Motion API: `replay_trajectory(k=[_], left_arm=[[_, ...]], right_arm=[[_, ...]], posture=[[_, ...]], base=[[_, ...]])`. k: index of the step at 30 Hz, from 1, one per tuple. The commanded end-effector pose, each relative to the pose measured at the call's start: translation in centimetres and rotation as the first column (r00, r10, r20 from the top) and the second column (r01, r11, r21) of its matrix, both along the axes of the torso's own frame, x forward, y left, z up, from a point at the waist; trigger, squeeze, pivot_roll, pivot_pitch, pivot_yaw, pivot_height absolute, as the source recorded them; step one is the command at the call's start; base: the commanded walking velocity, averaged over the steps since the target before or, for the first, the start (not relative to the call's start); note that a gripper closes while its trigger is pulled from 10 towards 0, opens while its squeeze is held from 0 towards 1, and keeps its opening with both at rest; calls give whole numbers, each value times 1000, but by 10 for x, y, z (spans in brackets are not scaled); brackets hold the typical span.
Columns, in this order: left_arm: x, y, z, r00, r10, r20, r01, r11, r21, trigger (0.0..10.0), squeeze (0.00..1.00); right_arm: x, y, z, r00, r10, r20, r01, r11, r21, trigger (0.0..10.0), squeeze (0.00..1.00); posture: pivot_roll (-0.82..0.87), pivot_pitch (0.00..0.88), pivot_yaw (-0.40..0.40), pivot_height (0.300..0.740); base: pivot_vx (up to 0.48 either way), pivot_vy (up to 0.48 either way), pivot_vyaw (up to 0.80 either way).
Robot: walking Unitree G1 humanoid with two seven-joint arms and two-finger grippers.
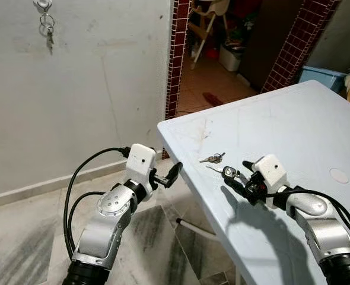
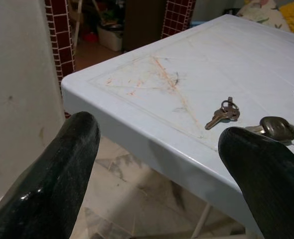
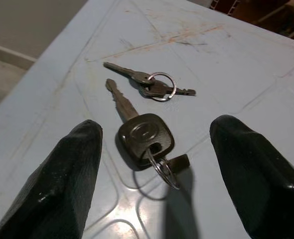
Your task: Hang keys on a hook
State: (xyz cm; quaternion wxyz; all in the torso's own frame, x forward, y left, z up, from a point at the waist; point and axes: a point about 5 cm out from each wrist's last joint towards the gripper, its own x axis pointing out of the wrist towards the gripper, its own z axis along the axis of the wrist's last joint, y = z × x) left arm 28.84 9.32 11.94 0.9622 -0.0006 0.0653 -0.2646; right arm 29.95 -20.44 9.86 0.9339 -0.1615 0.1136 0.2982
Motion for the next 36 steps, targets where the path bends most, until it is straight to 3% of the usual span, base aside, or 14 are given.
replay_trajectory(k=[1,4,6,7,9,13,14,22,23,36], left_arm=[[-2,-3,1,1000,-10,-3,10,1000,1,10000,0],[-1,-3,1,1000,-10,-3,10,1000,0,10000,0],[-1,-2,1,1000,-8,-3,8,1000,0,10000,0],[-1,-2,1,1000,-7,-3,7,1000,1,10000,0],[-1,-2,1,1000,-6,-4,6,1000,2,10000,0],[-1,-2,1,1000,-7,-4,7,1000,2,10000,0],[-1,-2,1,1000,-7,-4,7,1000,3,10000,0],[0,-3,3,1000,-10,-1,10,1000,1,10000,0],[1,-3,3,1000,-9,0,9,1000,0,10000,0],[0,-5,2,1000,-11,-2,11,1000,-6,10000,0]], right_arm=[[0,-3,0,1000,-10,6,10,1000,2,0,0],[0,-2,0,1000,-10,12,10,1000,-6,0,0],[0,-3,-1,1000,-7,11,7,1000,-14,2784,0],[-1,-4,-2,1000,-4,7,5,1000,-21,4941,0],[-1,-5,-2,1000,-4,6,4,1000,-22,4941,0],[-1,-10,-3,1000,-10,-1,10,998,-61,9490,0],[-1,-11,-4,1000,-13,-4,12,997,-79,10000,0],[-3,-9,-7,1000,-22,-20,21,999,-33,10000,0],[-5,-8,-7,1000,-18,-22,17,999,-29,0,0],[-13,-14,-12,998,-41,-47,39,999,-28,0,0]], posture=[[66,55,-85,740],[65,57,-85,740],[65,57,-85,740],[64,59,-86,740],[64,59,-86,740],[64,59,-86,740],[64,61,-84,740],[64,62,-84,740],[64,64,-86,740],[53,61,-84,740]], base=[[0,0,0],[0,0,0],[0,0,0],[0,0,0],[0,0,0],[0,0,0],[0,0,0],[0,0,0],[0,0,0],[0,0,0]])
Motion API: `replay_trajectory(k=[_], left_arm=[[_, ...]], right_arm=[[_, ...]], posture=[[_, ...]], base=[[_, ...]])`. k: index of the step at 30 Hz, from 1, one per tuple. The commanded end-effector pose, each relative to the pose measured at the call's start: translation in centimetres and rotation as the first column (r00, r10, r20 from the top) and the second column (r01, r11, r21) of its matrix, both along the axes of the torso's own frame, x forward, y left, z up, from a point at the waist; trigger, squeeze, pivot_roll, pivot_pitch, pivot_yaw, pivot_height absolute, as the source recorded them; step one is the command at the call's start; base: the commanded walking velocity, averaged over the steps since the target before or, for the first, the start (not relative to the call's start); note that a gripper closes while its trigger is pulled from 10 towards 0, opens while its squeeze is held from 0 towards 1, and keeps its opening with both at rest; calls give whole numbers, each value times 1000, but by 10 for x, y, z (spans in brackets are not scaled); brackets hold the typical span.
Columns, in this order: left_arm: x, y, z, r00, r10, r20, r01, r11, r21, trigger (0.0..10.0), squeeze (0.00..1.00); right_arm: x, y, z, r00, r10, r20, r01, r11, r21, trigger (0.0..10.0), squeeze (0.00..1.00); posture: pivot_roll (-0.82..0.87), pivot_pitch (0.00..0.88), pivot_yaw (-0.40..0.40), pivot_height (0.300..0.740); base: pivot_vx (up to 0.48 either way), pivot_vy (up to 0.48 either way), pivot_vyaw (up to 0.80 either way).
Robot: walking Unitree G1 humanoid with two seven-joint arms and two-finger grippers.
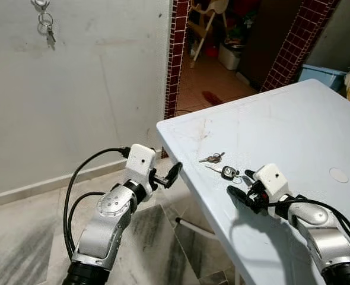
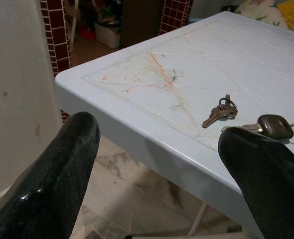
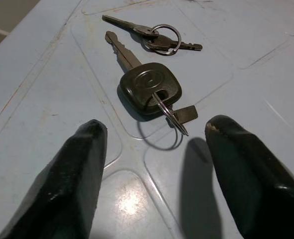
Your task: Hang keys on a hook
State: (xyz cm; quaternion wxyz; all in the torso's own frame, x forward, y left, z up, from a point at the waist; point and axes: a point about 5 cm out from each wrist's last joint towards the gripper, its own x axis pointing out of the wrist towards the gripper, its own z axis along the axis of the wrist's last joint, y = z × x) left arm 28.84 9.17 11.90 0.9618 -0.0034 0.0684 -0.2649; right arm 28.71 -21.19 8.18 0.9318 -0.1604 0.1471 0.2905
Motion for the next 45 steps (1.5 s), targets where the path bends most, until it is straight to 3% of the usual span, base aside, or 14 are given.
replay_trajectory(k=[1,22,45], left_arm=[[1,-4,2,1000,-11,6,11,1000,-3,10000,0],[1,-5,3,1000,-3,9,3,1000,-8,10000,0],[1,-4,3,1000,-4,11,4,1000,-4,10000,0]], right_arm=[[-1,-6,5,1000,-18,15,18,1000,-5,0,0],[5,4,7,999,-5,33,4,1000,21,0,0],[5,-2,6,999,-19,39,19,1000,-4,0,0]], posture=[[53,61,-84,740],[56,57,-92,740],[58,56,-88,740]], base=[[0,0,0],[0,0,0],[0,0,0]])
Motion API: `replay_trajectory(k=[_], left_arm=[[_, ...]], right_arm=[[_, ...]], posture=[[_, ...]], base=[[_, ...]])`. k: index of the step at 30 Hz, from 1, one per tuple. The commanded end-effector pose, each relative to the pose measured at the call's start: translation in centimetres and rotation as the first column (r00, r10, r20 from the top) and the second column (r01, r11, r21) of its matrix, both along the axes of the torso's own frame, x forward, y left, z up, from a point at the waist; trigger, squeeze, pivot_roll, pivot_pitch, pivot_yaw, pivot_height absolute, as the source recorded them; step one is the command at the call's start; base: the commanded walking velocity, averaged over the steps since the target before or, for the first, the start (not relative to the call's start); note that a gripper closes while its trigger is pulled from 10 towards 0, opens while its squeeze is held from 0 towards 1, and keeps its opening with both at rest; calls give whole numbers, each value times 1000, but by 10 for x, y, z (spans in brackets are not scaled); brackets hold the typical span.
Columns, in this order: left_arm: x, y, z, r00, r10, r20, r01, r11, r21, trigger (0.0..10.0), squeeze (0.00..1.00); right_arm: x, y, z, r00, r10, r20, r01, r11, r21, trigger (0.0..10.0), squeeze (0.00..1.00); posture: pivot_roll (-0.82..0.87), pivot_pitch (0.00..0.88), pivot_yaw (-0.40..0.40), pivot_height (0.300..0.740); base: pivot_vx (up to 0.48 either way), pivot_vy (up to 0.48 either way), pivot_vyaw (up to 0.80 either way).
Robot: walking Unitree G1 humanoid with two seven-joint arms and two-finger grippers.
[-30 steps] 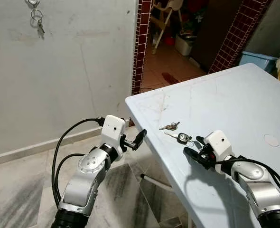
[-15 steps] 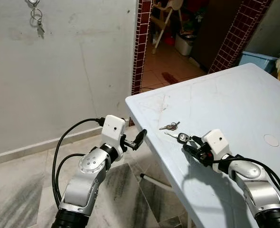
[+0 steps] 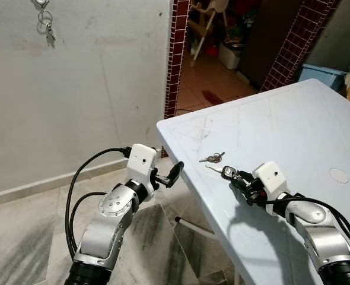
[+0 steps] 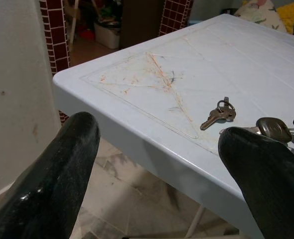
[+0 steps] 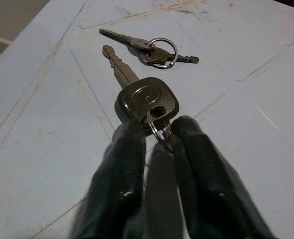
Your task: Hang keys on a hook
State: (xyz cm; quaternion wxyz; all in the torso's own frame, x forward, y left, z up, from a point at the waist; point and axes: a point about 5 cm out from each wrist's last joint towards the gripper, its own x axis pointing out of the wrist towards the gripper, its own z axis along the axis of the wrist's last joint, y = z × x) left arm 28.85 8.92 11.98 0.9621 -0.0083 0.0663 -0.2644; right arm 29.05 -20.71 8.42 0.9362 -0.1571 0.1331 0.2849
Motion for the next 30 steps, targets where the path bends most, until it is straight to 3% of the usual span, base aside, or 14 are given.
replay_trajectory(k=[1,17,23,30], left_arm=[[1,-2,2,1000,-6,10,6,1000,7,10000,0],[3,-1,3,1000,-5,17,5,1000,12,10000,0],[4,0,3,1000,1,19,-1,1000,11,10000,0],[7,-1,6,1000,6,30,-7,1000,6,10000,0]], right_arm=[[1,-7,3,1000,-10,12,11,1000,-22,0,0],[3,-12,7,999,-39,33,40,999,-16,0,0],[5,-11,20,994,-72,88,70,997,21,0,0],[9,2,57,973,-98,207,73,989,126,0,0]], posture=[[58,56,-88,740],[64,45,-86,740],[64,44,-87,740],[59,26,-86,740]], base=[[0,0,0],[0,0,0],[0,0,0],[0,0,0]])
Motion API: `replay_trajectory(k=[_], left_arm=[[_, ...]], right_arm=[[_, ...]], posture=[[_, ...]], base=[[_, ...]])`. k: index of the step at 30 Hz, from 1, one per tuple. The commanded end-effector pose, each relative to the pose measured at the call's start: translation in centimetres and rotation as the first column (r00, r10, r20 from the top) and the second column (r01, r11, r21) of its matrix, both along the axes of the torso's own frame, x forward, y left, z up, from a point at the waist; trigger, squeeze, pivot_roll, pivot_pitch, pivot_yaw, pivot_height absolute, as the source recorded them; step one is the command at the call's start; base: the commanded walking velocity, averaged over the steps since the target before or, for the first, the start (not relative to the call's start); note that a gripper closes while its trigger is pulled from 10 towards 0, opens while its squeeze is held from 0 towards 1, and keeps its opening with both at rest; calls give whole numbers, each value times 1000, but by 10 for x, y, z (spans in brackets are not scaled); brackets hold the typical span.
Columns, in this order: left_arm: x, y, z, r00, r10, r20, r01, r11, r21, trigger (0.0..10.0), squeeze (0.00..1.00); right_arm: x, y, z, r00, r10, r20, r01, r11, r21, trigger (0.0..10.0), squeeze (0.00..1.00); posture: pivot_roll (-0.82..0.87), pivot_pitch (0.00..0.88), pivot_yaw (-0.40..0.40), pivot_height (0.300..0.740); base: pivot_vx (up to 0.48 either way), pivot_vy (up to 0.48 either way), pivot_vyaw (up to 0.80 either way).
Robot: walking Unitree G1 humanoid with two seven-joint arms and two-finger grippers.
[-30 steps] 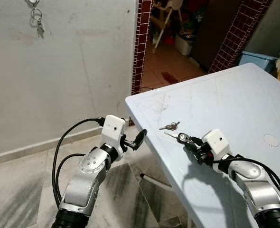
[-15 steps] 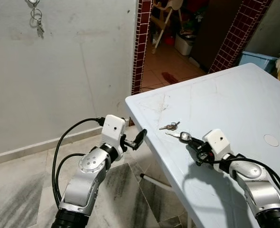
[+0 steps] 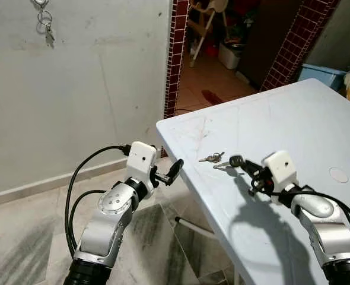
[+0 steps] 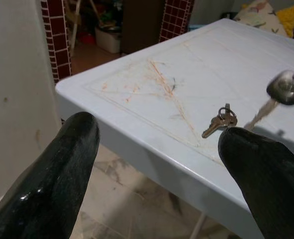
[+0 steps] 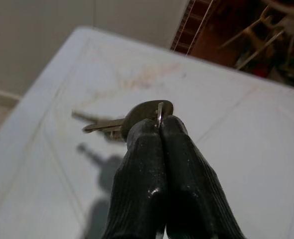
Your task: Hang keys on a hook
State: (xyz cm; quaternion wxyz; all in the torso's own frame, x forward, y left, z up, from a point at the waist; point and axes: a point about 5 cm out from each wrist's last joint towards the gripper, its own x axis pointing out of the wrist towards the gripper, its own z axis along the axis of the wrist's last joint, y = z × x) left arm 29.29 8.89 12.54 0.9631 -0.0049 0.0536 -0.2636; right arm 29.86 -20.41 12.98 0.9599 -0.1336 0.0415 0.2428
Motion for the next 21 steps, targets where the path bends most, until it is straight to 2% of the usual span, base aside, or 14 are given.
replay_trajectory(k=[1,2,6,7,8,9,11,12,15,17,19,21], left_arm=[[4,-2,2,1000,10,12,-10,1000,0,10000,0],[4,-2,2,1000,10,12,-10,1000,0,10000,0],[7,-2,8,999,29,36,-28,999,-18,10000,0],[8,-2,9,999,30,40,-30,999,-20,10000,0],[8,-2,9,999,30,40,-30,999,-20,10000,0],[8,-2,9,999,32,42,-31,999,-21,10000,0],[8,-2,10,999,33,43,-32,999,-21,10000,0],[7,0,11,997,47,54,-46,999,-25,10000,0],[5,7,13,993,93,72,-92,996,-22,10000,0],[3,18,15,981,159,107,-159,987,-7,10000,0],[3,21,15,979,173,112,-174,985,-2,10000,0],[1,24,16,974,194,116,-196,981,2,10000,0]], right_arm=[[0,5,22,997,-15,77,10,998,60,0,0],[0,5,22,997,-15,77,10,998,60,0,0],[-3,22,43,987,-34,157,10,989,150,0,0],[-5,30,48,984,-47,170,15,982,188,1137,0],[-5,30,48,984,-47,170,15,982,188,1137,0],[-7,38,51,982,-56,183,16,977,212,4118,0],[-7,41,52,980,-59,188,16,975,221,4118,0],[-10,51,56,978,-76,195,23,966,259,10000,0],[-14,61,59,974,-111,195,46,949,311,10000,0],[-20,65,62,959,-196,204,113,927,359,10000,0],[-20,65,63,951,-232,207,143,918,370,10000,0],[-23,63,67,928,-274,252,184,926,330,10000,0]], posture=[[58,22,-85,740],[58,22,-85,740],[58,17,-81,740],[59,15,-78,740],[59,15,-78,740],[60,14,-75,740],[63,13,-73,740],[67,12,-64,740],[72,10,-58,740],[75,7,-53,740],[78,3,-51,740],[78,1,-49,740]], base=[[0,0,0],[0,0,0],[0,0,0],[0,0,0],[0,0,0],[0,0,0],[0,0,0],[0,0,0],[0,0,0],[0,0,0],[0,0,0],[0,0,0]])
